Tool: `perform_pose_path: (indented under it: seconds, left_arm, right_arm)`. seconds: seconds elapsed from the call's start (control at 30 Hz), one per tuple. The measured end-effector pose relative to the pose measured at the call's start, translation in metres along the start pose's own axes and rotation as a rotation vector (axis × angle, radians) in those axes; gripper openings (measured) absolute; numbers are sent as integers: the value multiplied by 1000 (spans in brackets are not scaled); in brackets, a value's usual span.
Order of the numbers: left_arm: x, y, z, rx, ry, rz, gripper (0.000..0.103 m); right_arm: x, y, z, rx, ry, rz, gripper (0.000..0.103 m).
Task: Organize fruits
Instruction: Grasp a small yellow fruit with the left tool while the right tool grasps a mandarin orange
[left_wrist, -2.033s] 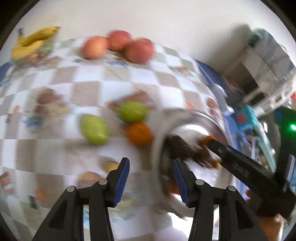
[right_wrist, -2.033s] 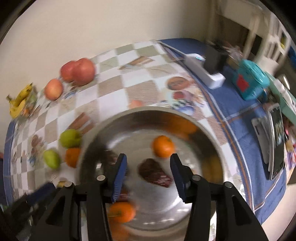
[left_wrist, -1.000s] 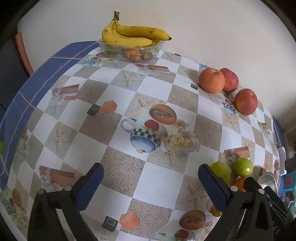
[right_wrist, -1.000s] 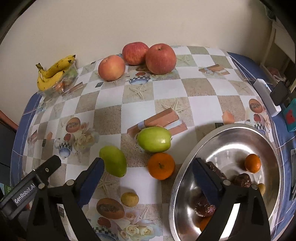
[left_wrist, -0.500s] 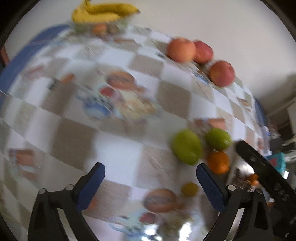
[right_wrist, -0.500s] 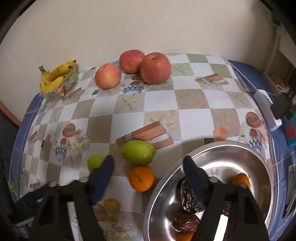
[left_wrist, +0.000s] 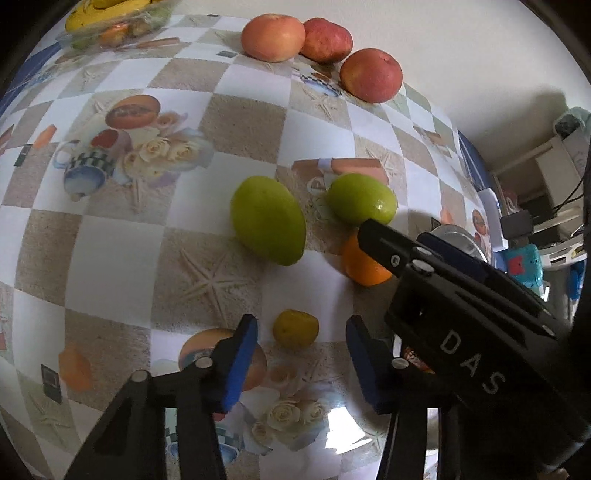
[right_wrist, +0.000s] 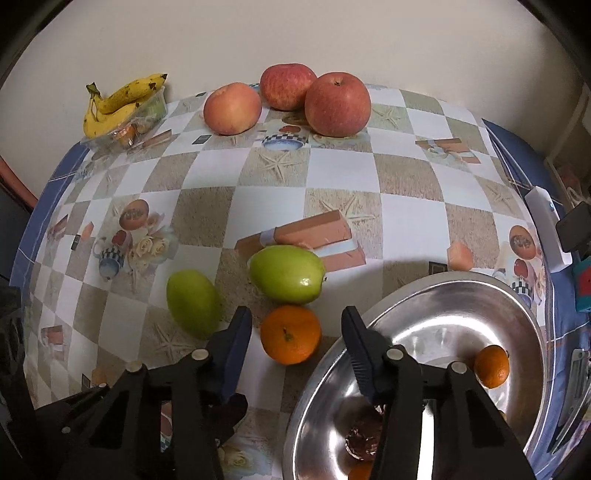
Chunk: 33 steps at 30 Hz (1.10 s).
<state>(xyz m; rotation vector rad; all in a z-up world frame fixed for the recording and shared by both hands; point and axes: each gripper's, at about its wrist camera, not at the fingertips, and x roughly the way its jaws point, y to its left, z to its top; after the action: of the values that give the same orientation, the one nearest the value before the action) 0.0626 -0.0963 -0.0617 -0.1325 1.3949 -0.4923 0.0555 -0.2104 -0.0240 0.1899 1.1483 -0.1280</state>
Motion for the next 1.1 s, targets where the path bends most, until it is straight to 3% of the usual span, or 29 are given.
perform_pose_path:
  seconds: [0.07,0.17,0.33,0.6,1.1]
  left_arm:
    - [3,0,0,2,8,6,37]
    - [4,0,-1,-1,9,0,29]
    - [-1,5,1,-12,-13,24,28]
    - [-12,18,5,19,-64,150,28]
    - [-12,36,10,-63,-64,122,28]
  right_arm:
    - [0,2,0,-10,-1,-7,52]
    - [1,3,0,-17,-1,-14,52]
    - [2,7,1,-44,-1,-43,49]
    - [12,8,0,-39,38,-18,36]
    - [17,15,-2,-87,26,-64,37]
